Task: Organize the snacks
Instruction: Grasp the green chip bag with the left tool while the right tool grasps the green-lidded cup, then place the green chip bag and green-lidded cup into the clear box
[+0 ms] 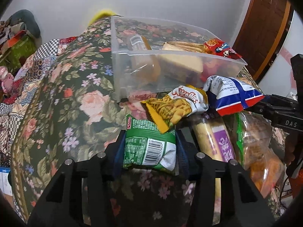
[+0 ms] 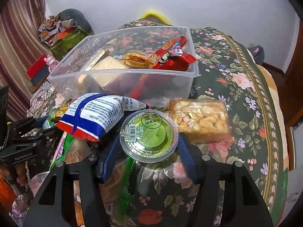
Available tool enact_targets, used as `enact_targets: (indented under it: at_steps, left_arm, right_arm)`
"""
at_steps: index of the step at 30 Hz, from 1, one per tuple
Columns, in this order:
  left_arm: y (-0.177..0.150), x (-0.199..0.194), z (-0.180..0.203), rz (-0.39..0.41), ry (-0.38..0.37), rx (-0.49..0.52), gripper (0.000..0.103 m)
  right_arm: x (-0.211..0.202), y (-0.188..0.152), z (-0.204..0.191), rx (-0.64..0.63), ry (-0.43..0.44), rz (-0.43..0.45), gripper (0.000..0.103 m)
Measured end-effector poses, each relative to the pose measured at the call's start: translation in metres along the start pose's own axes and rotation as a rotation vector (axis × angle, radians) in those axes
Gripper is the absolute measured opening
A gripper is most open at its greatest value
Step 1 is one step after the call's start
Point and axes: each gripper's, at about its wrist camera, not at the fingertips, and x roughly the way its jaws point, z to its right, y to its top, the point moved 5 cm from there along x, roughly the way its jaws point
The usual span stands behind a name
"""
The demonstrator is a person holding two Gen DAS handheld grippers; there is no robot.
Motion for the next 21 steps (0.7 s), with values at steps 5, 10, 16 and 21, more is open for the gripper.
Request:
enact_targets:
  at_steps: [5,10,16,21]
  left_arm:
    - [0.0,-0.023,-0.008,0.035,0.014,-0.018,0.048]
    - [0.009,-0.048,-0.007,0.082,0.027,-0.02,0.048]
    - [0.036,-0.066,-0.001,0.138,0.015,-0.022,0.048]
    - [0.057,-0.075,0.008,0.18,0.009,-0.01,0.048]
  right_arm:
    - [-0.012,-0.002,0.003,0.003,-0.019,0.019,0.057]
    - [-0.03,0.001,0.009,0.015,-0.032,0.052,0.057]
    - [-0.052,0.015,0.01,0.014,-0.041,0.11,0.057]
    - [-0.064,0.034,0.006,0.002,-0.036,0.163,0.057]
